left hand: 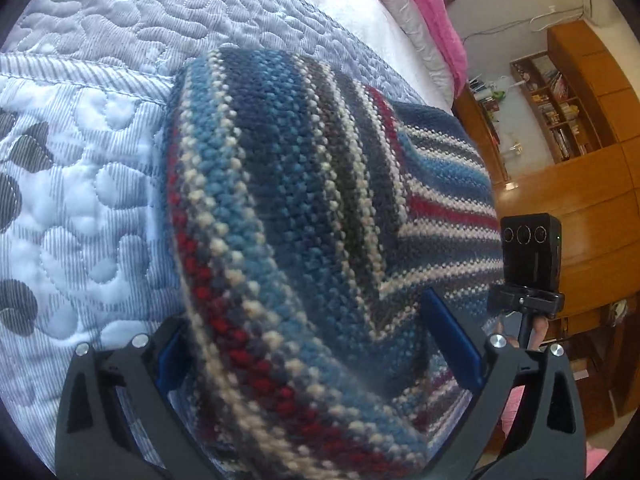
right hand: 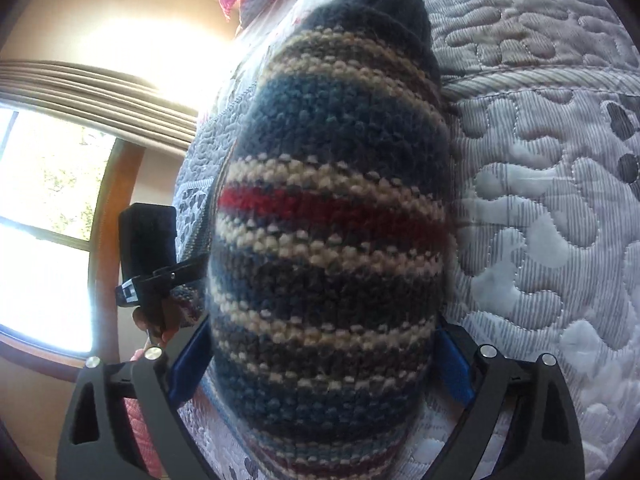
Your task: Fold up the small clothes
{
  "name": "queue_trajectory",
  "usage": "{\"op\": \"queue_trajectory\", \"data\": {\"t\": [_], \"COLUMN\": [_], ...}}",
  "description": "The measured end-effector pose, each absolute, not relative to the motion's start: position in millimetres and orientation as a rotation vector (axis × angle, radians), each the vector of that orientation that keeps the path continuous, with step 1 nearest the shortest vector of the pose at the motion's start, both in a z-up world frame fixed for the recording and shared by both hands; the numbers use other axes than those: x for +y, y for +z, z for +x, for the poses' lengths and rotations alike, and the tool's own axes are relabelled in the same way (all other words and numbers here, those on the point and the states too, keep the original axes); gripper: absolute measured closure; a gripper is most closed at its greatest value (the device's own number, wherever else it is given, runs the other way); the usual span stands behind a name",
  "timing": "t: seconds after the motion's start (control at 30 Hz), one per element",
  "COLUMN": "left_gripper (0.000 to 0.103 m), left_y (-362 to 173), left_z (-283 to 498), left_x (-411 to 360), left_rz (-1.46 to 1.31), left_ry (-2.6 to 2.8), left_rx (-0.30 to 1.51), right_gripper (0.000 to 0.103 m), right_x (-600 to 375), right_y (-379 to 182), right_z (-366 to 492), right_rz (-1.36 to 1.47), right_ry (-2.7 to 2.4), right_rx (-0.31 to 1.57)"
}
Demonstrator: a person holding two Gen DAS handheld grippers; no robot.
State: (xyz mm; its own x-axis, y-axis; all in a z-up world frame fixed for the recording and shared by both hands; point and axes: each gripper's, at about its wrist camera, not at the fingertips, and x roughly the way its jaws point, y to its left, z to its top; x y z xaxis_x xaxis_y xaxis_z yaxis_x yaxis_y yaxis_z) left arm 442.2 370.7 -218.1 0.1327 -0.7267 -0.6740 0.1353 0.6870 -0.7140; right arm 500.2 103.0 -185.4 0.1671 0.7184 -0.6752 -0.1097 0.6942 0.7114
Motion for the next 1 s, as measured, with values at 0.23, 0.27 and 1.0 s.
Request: {"op": "queue_trajectory", "data": {"t": [0.23, 0.27, 1.0], "left_gripper": [0.056, 0.057, 0.058], "left_y": [-206.9, -203.5, -178.2], "left_z": [420.0, 415.8, 282.2], "left_x": [359.2, 354.6, 171.7], "left_rz": [-0.570, -0.573, -0.464], "left_ry": [-0.719, -0.728, -0.818], "left_rx": [1.245, 1.233, 1.224], "right_gripper": [0.040, 0.040, 0.039], "right_x": [102.4, 99.7, -78.9], "right_y": [-162.8, -158.6, -172.2], "right_z": [484.3, 481.4, 322.9], "right_rz": [0.559, 0.561, 0.653], "right_ry": [0.694, 0.701, 0.604], "right_rx": [1.226, 1.219, 1.258]}}
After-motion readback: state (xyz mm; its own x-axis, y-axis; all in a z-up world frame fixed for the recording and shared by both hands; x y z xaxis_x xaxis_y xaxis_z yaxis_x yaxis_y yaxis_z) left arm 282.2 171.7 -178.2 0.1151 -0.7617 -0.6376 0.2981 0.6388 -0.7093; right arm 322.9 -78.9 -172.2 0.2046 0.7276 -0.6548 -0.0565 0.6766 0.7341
